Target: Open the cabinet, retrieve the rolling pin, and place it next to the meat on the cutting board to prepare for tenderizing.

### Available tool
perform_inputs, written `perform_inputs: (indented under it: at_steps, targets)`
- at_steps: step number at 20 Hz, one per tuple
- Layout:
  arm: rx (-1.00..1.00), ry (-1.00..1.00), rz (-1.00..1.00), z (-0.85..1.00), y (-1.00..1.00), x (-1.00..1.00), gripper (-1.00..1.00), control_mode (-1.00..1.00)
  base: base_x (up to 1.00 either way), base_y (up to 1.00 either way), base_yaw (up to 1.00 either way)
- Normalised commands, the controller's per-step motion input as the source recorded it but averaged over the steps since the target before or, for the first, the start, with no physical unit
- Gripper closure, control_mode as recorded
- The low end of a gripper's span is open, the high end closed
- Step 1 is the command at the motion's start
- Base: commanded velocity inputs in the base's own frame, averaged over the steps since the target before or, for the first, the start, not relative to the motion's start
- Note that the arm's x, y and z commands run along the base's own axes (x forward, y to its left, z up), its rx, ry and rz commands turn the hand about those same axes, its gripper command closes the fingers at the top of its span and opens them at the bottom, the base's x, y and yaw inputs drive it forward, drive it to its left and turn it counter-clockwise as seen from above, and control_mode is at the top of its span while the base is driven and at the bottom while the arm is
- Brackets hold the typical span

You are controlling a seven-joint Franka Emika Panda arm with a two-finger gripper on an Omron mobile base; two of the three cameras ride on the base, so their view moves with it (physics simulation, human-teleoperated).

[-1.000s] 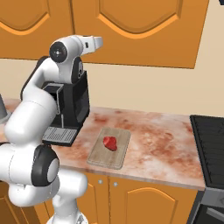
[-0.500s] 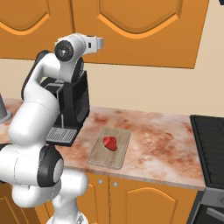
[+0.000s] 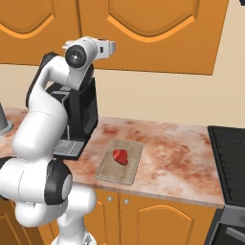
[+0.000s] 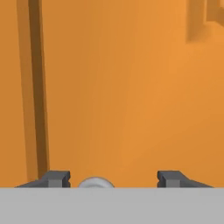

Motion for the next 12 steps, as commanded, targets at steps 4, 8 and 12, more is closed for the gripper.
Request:
perform_inputs:
  at_steps: [4,8,12]
  targets:
    - [0.00,0.01,0.00,0.00,0.06,0.29,1.00,-1.00,0.00,0.00,0.00]
    - [0.00,0.03,0.01,0.00,0.12,0.14,1.00,-1.00,0.00,0.00,0.00]
    - [0.00,0.02,0.03,-0.01,0.12,0.10,1.00,-1.00,0.00,0.00,0.00]
